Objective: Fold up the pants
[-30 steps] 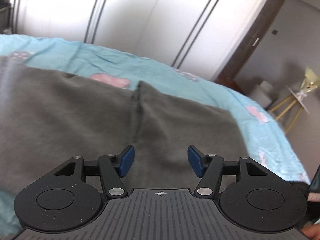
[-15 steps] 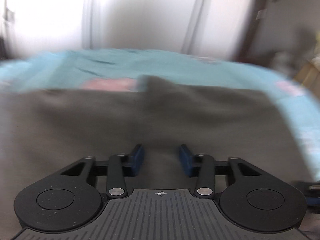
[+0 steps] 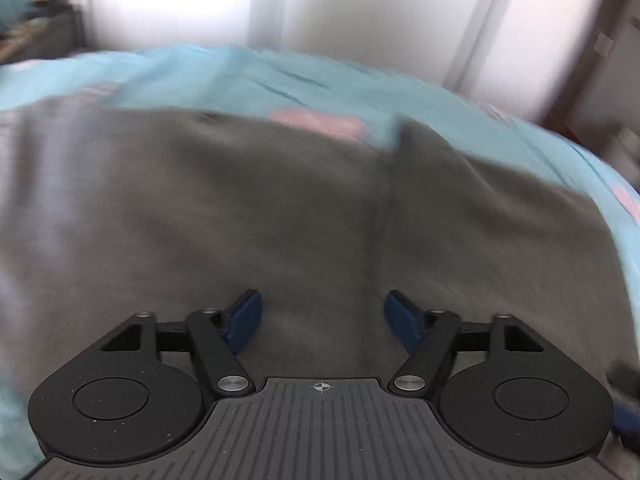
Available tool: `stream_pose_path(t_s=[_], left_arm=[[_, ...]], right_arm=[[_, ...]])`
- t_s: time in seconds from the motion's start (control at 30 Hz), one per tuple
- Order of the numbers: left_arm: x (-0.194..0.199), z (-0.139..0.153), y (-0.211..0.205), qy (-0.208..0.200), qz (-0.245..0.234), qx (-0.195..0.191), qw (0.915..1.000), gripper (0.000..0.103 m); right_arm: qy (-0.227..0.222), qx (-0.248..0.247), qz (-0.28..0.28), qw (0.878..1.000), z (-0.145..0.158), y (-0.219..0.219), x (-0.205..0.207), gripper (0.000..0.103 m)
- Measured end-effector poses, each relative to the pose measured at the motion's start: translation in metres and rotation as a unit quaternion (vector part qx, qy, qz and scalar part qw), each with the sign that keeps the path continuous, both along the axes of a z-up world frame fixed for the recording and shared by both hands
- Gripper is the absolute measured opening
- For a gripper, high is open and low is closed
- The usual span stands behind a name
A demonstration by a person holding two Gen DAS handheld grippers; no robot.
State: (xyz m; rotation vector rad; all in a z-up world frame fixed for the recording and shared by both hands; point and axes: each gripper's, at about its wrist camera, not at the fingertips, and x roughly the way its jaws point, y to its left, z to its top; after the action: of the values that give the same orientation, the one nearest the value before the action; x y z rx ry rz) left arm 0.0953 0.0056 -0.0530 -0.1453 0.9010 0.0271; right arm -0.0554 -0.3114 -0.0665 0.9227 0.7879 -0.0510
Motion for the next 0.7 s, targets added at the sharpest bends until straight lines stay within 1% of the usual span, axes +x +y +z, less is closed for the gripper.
stream_pose_path(t_s=[0.03,0.07,0.1,0.13,0.17,0.2,0.23,0.27,0.3,0.33,0.37,0.43,0.5,0.53,0.6,0.63,0.7], left_arm=[[-0.002,0.005,0.007,-0.012,0.035,0.018,0.9992,0.075],[-0.003,0.01,0.019,-0.02,0.06,0.016,0.9979,0.078],[-0.004,0.015,0.035,-0.028,0.075,-0.009,0.9968,0.082],[-0.006,0.02,0.056,-0.036,0.087,-0.05,0.9943,0.084],[-0.01,0.023,0.079,-0.041,0.098,-0.099,0.9894,0.085],[-0.014,0.025,0.105,-0.048,0.109,-0.154,0.9808,0.085],[-0.021,0.025,0.132,-0.058,0.124,-0.205,0.9691,0.085],[-0.029,0.025,0.161,-0.068,0.147,-0.246,0.9555,0.085],[-0.041,0.024,0.188,-0.082,0.172,-0.276,0.942,0.086],[-0.052,0.02,0.213,-0.093,0.196,-0.293,0.9313,0.088],[-0.061,0.017,0.237,-0.098,0.218,-0.296,0.9247,0.089],[-0.077,0.006,0.276,-0.1,0.261,-0.296,0.9135,0.089],[-0.091,-0.01,0.305,-0.102,0.287,-0.314,0.8992,0.089],[-0.096,-0.018,0.314,-0.105,0.288,-0.329,0.8934,0.089],[-0.1,-0.034,0.327,-0.107,0.286,-0.355,0.8839,0.089],[-0.099,-0.04,0.331,-0.105,0.282,-0.368,0.8801,0.089],[-0.092,-0.048,0.33,-0.105,0.265,-0.389,0.8761,0.089]], right_arm=[[-0.001,0.004,-0.001,1.0,0.0,-0.001,-0.001,0.055],[-0.002,0.009,-0.003,1.0,-0.001,-0.002,-0.001,0.055],[-0.004,0.015,-0.005,1.0,-0.002,-0.003,-0.001,0.056],[-0.006,0.02,-0.007,1.0,-0.002,-0.004,-0.002,0.058],[-0.009,0.024,-0.007,1.0,-0.003,-0.004,-0.002,0.059],[-0.013,0.027,-0.005,1.0,-0.003,-0.005,-0.001,0.063],[-0.017,0.029,-0.002,0.999,-0.003,-0.004,-0.001,0.068],[-0.021,0.029,0.002,0.999,-0.002,-0.003,-0.001,0.071],[-0.024,0.027,0.007,0.999,-0.002,-0.001,0.0,0.076],[-0.025,0.023,0.011,0.999,-0.001,0.0,0.001,0.079],[-0.027,0.02,0.016,0.999,-0.001,0.002,0.003,0.081],[-0.033,0.019,0.026,0.999,0.0,0.005,0.005,0.09],[-0.037,0.021,0.032,0.999,-0.001,0.007,0.007,0.095],[-0.039,0.023,0.035,0.998,-0.001,0.007,0.008,0.098],[-0.037,0.025,0.034,0.998,-0.002,0.006,0.009,0.098],[-0.038,0.028,0.031,0.998,-0.002,0.005,0.009,0.098],[-0.039,0.036,0.025,0.998,-0.003,0.003,0.009,0.098]])
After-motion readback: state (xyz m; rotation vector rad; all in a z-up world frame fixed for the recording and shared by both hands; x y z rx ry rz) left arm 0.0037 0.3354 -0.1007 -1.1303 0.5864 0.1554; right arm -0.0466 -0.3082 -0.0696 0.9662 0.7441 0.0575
